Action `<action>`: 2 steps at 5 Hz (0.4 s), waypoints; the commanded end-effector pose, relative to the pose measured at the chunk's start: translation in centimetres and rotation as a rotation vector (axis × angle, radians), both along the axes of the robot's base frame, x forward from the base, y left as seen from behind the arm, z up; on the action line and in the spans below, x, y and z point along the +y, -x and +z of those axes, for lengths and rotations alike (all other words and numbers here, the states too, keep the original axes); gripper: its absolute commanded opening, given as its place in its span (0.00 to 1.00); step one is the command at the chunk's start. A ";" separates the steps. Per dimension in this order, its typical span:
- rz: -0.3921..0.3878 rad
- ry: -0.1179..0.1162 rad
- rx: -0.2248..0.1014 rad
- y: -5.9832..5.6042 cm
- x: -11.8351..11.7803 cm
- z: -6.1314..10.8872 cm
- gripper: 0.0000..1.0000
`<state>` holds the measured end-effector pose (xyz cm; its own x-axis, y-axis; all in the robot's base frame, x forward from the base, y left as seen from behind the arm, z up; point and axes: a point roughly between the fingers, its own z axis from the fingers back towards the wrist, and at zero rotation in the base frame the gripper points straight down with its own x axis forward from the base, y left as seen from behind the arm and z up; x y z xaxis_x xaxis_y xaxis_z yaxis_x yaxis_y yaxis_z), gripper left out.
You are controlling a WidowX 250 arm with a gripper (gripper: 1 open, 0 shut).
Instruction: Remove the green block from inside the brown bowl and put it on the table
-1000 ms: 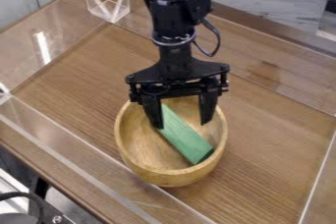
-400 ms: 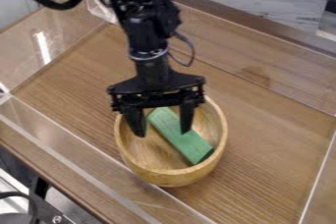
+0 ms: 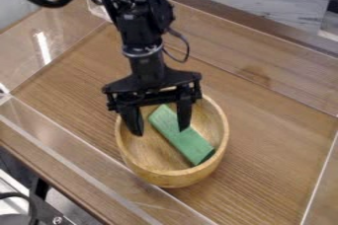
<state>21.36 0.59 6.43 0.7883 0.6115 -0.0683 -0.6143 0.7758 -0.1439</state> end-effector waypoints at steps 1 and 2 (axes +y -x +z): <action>-0.006 -0.004 -0.063 -1.3 -0.5 0.7 1.00; -0.020 -0.005 -0.071 -1.6 -1.4 0.1 1.00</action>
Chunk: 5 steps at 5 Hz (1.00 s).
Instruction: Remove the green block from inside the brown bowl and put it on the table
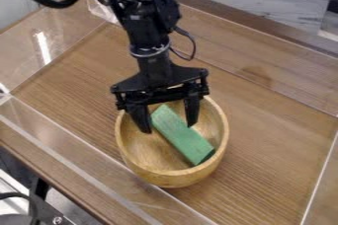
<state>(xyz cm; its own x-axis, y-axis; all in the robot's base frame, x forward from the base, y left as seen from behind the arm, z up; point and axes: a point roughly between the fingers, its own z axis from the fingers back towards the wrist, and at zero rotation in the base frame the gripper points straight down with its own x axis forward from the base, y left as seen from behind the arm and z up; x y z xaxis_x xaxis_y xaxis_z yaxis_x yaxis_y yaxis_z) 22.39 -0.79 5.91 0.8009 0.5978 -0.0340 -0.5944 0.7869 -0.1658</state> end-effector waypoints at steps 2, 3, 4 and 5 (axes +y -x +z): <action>0.047 -0.004 -0.036 -0.9 0.5 2.6 1.00; 0.064 -0.009 -0.035 -0.3 0.5 2.8 1.00; 0.048 -0.016 -0.035 0.0 0.3 2.5 1.00; 0.035 -0.021 -0.033 0.3 0.0 2.3 1.00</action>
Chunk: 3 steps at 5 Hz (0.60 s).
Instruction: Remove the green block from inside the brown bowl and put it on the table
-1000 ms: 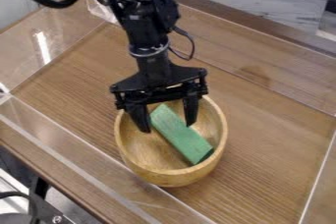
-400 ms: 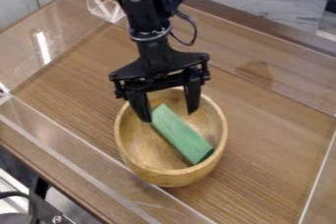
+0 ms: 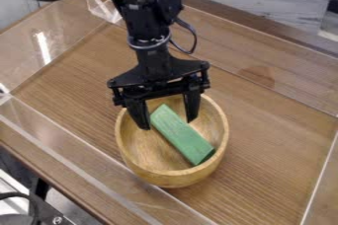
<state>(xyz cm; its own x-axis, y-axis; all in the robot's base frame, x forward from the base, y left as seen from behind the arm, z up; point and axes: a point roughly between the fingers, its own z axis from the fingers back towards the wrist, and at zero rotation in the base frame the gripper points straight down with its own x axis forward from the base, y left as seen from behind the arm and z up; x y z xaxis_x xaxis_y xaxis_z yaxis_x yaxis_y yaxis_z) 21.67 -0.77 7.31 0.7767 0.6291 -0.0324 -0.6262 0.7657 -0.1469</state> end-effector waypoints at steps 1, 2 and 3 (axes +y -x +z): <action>0.047 -0.011 -0.043 -0.1 0.5 0.5 1.00; 0.107 -0.012 -0.044 0.1 0.9 0.0 1.00; 0.126 -0.013 -0.045 -0.1 1.5 -0.3 1.00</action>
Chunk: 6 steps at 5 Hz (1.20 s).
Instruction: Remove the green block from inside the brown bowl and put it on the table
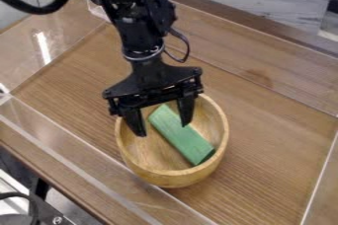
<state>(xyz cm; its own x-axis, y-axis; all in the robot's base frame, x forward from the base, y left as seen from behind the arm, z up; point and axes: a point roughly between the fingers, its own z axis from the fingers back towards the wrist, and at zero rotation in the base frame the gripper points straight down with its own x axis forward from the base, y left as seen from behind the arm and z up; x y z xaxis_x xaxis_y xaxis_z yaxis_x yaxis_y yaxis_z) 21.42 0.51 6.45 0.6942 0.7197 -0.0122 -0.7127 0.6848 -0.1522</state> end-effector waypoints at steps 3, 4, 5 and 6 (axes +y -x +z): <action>0.027 -0.005 -0.027 -1.0 -0.4 -0.3 1.00; 0.050 -0.008 -0.027 -0.6 -0.8 -1.4 1.00; 0.071 -0.009 -0.030 -0.3 -1.0 -2.6 1.00; 0.010 -0.012 -0.032 -0.1 -1.2 -3.3 1.00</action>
